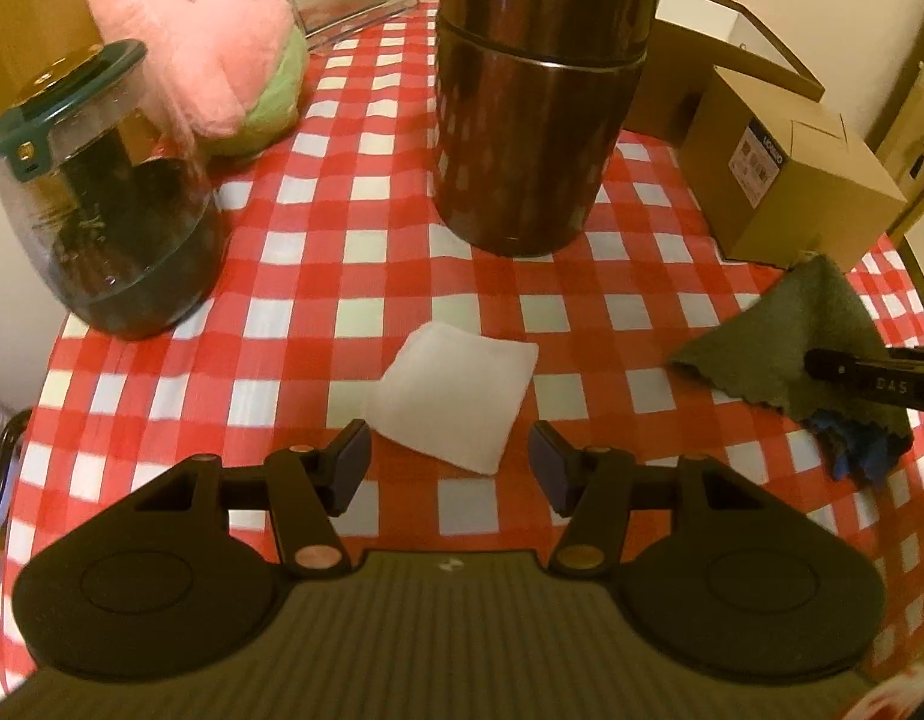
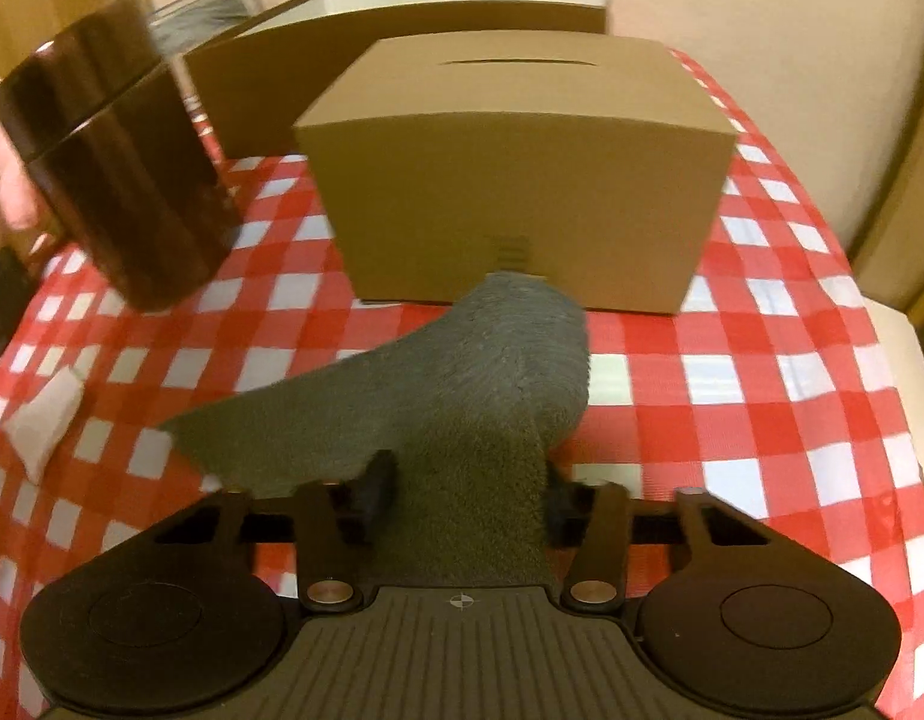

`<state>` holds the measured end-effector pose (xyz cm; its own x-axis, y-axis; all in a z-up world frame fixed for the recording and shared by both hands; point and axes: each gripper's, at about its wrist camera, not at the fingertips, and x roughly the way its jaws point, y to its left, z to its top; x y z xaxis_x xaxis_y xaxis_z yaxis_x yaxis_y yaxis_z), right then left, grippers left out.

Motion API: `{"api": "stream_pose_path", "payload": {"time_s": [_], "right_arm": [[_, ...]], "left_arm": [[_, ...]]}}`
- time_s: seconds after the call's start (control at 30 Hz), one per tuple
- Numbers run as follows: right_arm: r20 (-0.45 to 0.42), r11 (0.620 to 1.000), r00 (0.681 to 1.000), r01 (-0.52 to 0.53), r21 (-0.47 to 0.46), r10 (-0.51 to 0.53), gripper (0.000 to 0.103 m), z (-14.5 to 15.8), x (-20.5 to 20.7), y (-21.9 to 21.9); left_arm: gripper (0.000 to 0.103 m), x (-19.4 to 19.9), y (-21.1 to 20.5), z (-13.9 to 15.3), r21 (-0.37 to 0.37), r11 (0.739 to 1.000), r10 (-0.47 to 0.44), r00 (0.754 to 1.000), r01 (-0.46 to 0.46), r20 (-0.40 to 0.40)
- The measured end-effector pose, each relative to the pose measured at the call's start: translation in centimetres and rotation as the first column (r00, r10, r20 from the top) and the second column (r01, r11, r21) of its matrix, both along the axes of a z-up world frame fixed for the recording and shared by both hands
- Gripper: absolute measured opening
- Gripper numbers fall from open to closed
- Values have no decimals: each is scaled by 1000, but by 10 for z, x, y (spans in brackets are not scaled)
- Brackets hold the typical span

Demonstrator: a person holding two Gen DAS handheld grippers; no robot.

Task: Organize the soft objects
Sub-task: 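Grasp the grey felt cloth with the right tool while the left tool grasps the white tissue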

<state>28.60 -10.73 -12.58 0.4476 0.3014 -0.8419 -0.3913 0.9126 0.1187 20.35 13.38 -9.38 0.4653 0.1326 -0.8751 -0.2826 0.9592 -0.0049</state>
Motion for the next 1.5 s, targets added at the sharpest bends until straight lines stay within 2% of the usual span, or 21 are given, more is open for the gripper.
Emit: {"api": "stream_pose_path", "payload": {"time_s": [0.03,0.07,0.2,0.33,0.57,0.6,0.77,0.87,0.93,1.0,1.03,1.1,1.27,1.5], "right_arm": [[1,1000,1000,-14,4,14,32,1,-1,2],[7,999,999,-34,1,34,29,2,-3,4],[44,993,992,-114,-38,115,27,3,-12,18],[53,989,990,-130,-63,134,27,0,-15,23],[36,992,992,-120,-48,122,27,-1,-12,21],[36,992,992,-119,-47,121,27,-1,-12,21],[22,995,995,-100,-22,101,28,-1,-10,18],[19,995,995,-94,-17,94,28,-1,-10,17],[19,996,996,-91,-16,91,28,-1,-10,18],[19,996,996,-89,-15,89,28,-1,-10,17],[18,996,996,-88,-14,88,28,-1,-10,18],[18,996,996,-87,-14,88,28,-1,-11,18],[20,996,996,-90,-15,91,29,-1,-10,17],[21,996,996,-88,-7,88,29,-2,-11,16]], "left_arm": [[56,2,1,-3,2,1000,-9,1000,9,-1],[56,4,2,-6,1,1000,-22,1000,22,-6],[60,11,4,-17,-11,998,-61,998,61,-7],[61,17,5,-26,-20,996,-87,996,86,-10],[65,31,2,-45,74,987,-141,989,144,-55],[69,32,5,-47,81,986,-140,988,145,-62],[70,35,25,-50,10,991,-131,991,132,-36],[69,35,28,-50,9,987,-157,987,157,-25],[63,35,29,-50,10,986,-167,986,168,-16],[43,34,29,-49,12,984,-175,985,175,-2],[37,34,28,-48,8,984,-179,984,179,4],[19,34,27,-47,6,984,-180,984,180,7],[9,37,24,-47,-4,986,-165,986,165,-2],[8,38,20,-46,-9,989,-148,989,147,-18]]}}
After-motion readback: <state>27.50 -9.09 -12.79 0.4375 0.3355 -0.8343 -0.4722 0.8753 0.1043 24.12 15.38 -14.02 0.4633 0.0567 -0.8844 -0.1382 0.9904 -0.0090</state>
